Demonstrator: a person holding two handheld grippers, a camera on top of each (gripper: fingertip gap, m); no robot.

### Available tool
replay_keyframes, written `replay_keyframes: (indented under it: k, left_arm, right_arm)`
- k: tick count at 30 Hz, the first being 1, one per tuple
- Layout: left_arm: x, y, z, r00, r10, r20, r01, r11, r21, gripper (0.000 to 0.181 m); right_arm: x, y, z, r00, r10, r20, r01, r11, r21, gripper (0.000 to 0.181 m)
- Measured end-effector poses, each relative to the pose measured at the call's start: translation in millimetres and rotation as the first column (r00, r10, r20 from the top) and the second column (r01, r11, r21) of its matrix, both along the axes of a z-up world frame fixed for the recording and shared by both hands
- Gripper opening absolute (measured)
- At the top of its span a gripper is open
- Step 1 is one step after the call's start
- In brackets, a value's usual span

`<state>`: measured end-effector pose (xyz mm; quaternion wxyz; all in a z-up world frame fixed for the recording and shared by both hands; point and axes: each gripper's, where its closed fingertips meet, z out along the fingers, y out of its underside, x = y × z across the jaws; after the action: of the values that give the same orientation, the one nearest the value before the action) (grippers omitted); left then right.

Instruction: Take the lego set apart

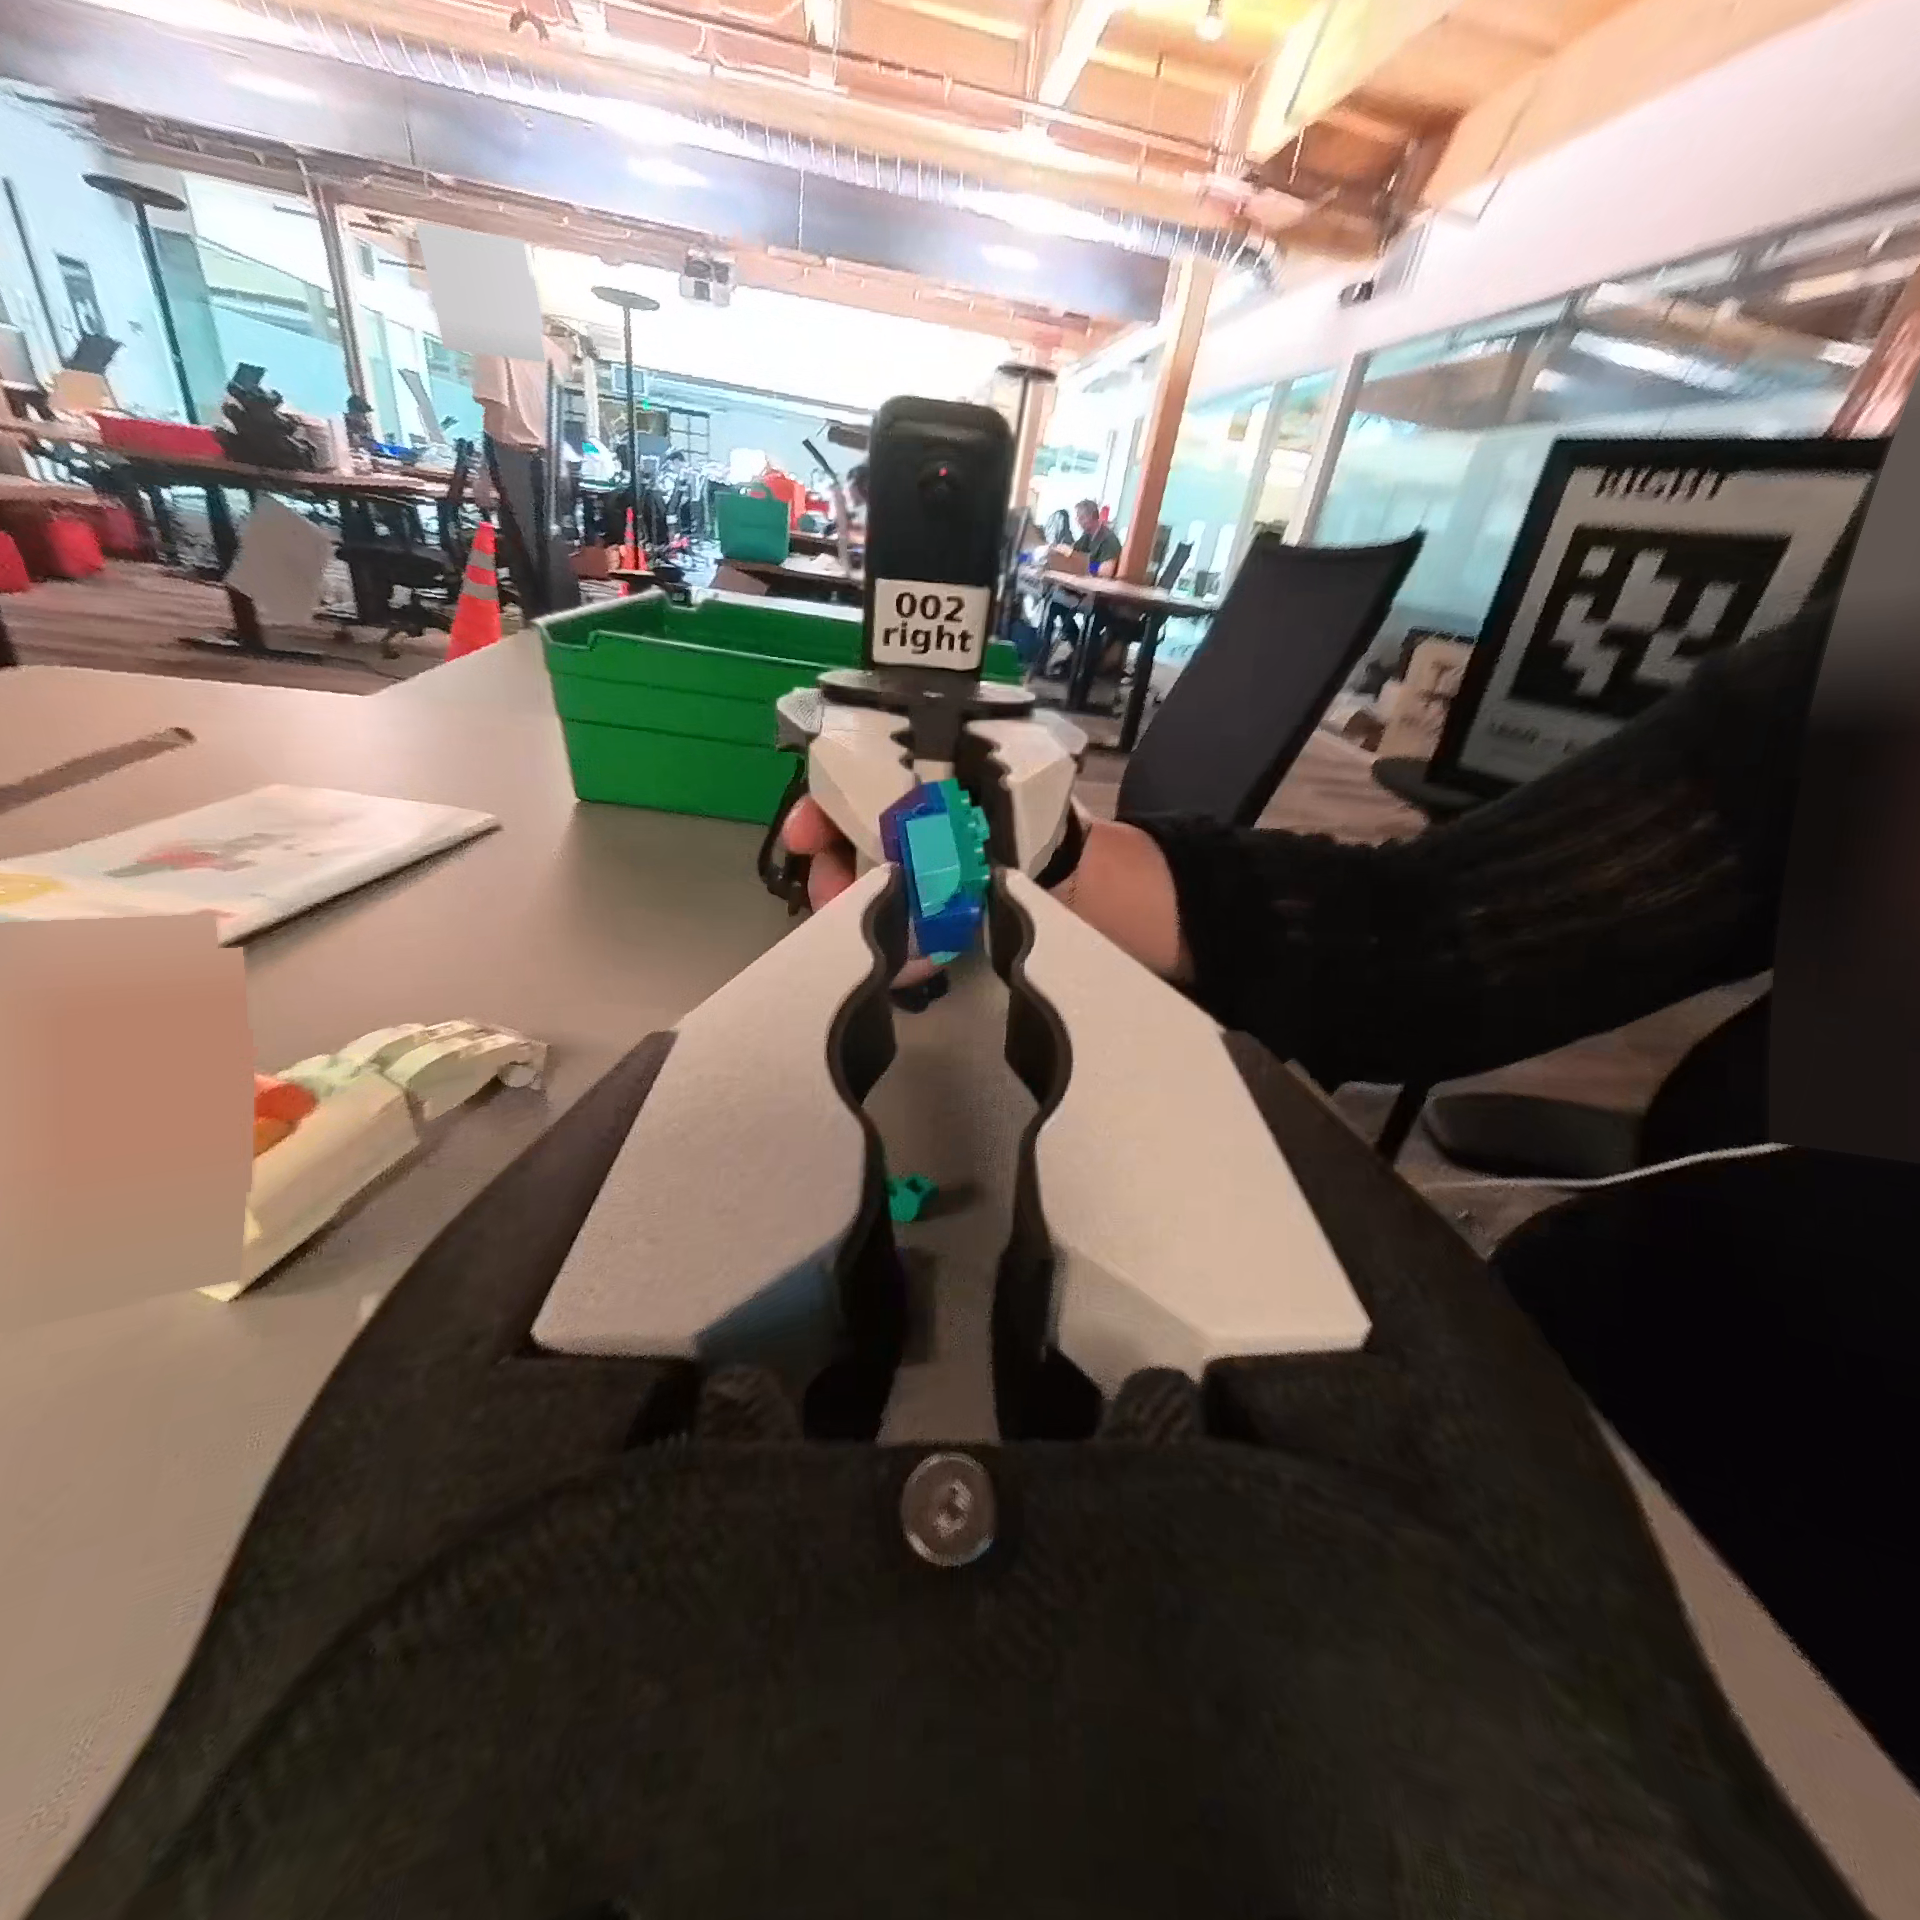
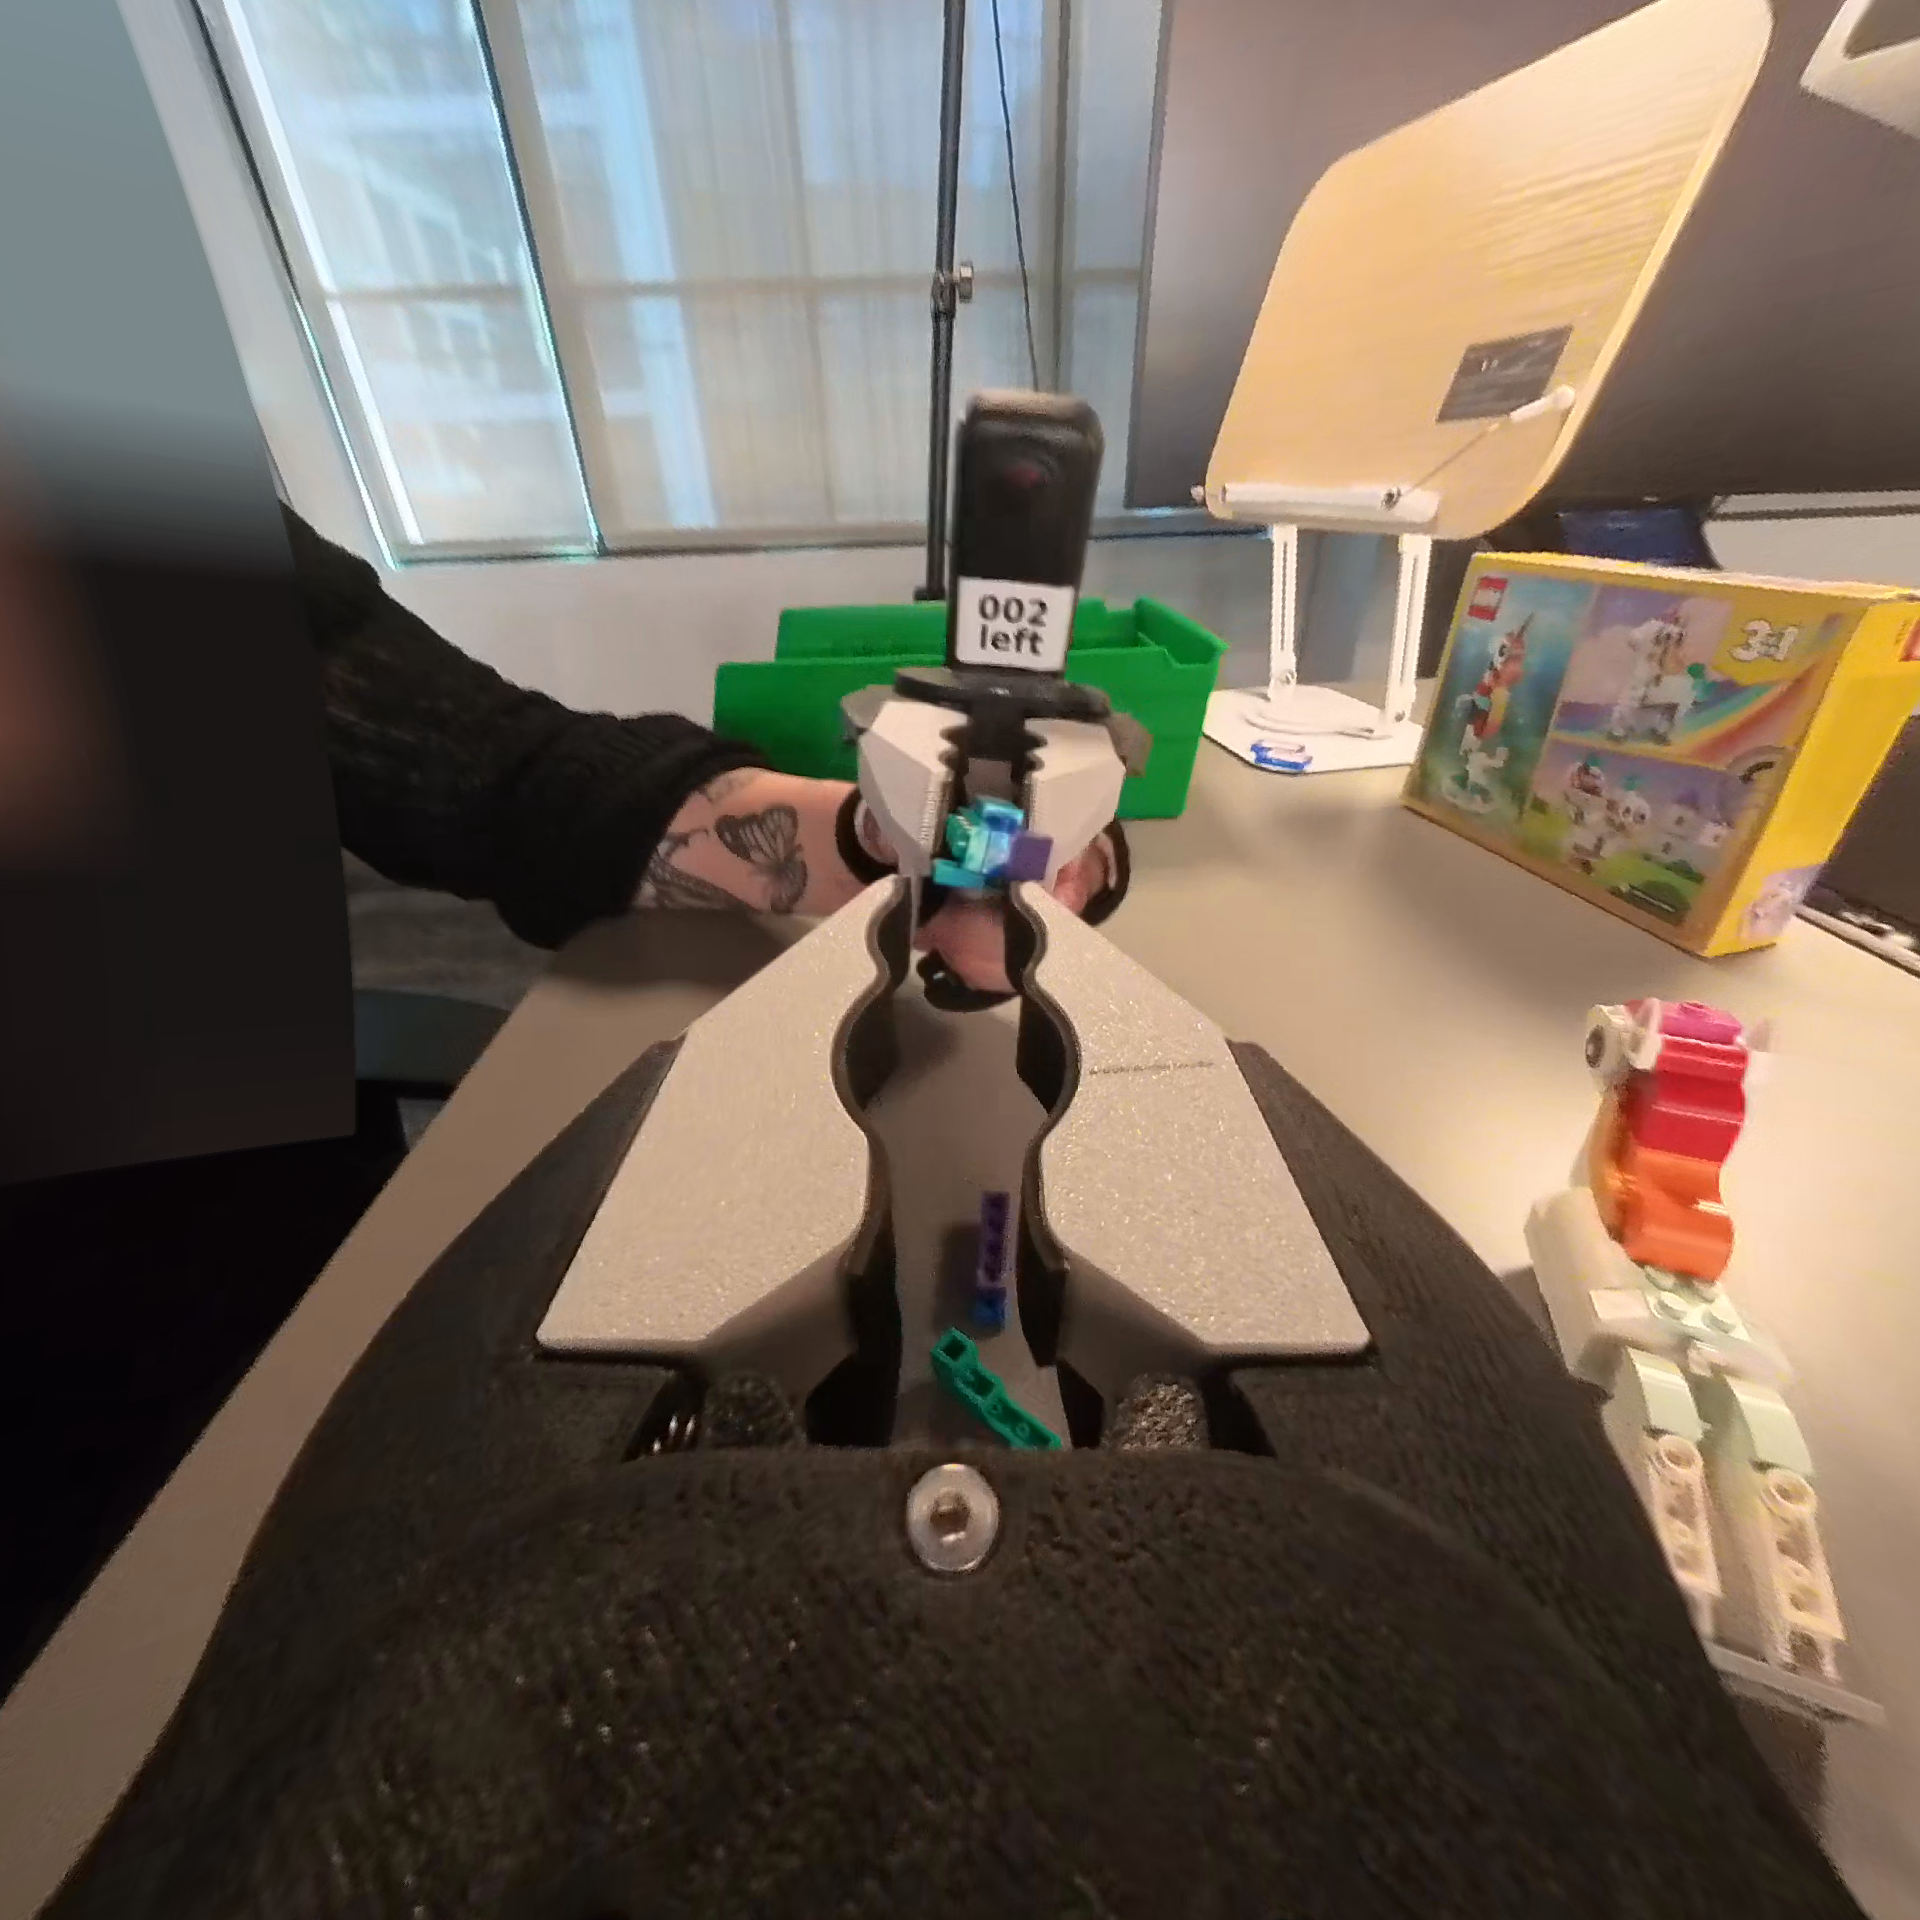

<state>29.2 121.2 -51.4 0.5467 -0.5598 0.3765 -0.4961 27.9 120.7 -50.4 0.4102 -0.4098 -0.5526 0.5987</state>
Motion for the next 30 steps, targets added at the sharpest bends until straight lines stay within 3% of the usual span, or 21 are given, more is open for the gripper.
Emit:
replay_keyframes:
  k: [6,14,17,21,23,24,25,28,30]
  left_arm:
    - [-5,5,3,0.998,-0.008,0.061,0.013,0.998,-0.069,0.015]
    - [-4,9,-4,0.996,0.082,-0.032,-0.079,0.993,0.084,0.014]
    - [-4,11,-5,0.992,0.116,-0.055,-0.108,0.986,0.124,0.014]
    - [-4,11,-8,0.995,0.085,-0.058,-0.082,0.995,0.058,0.015]
    - [-4,11,-7,0.998,0.053,-0.037,-0.054,0.999,-0.007,0.015]
    - [-7,8,1,0.999,0.012,0.030,-0.010,0.999,-0.051,0.014]
    - [-9,10,5,0.998,0.001,0.069,0.006,0.994,-0.105,0.014]
    - [-13,20,-8,0.999,0.038,0.032,-0.032,0.985,-0.170,0.014]
    - [-13,23,-11,0.998,0.025,0.049,-0.013,0.972,-0.235,0.014]
  right_arm:
    - [-2,4,5,1.000,0.013,-0.018,-0.016,0.992,-0.121,0.022]
    - [-7,14,-1,0.998,0.060,0.026,-0.047,0.932,-0.359,0.027]
    - [-6,12,-1,0.995,0.098,0.032,-0.077,0.915,-0.397,0.014]
    - [-5,11,-7,0.996,0.052,0.069,-0.032,0.963,-0.269,0.012]
    - [-6,15,-13,0.995,-0.024,0.097,0.037,0.990,-0.138,0.012]
    - [-6,20,-19,0.989,-0.087,0.118,0.092,0.995,-0.037,0.001]
    - [-6,22,-23,0.984,-0.129,0.122,0.124,0.991,0.047,0.001]
    - [-7,25,-17,0.980,-0.178,0.090,0.168,0.980,0.107,0.001]
    - [-6,34,-35,0.953,-0.252,0.166,0.210,0.950,0.231,0.001]
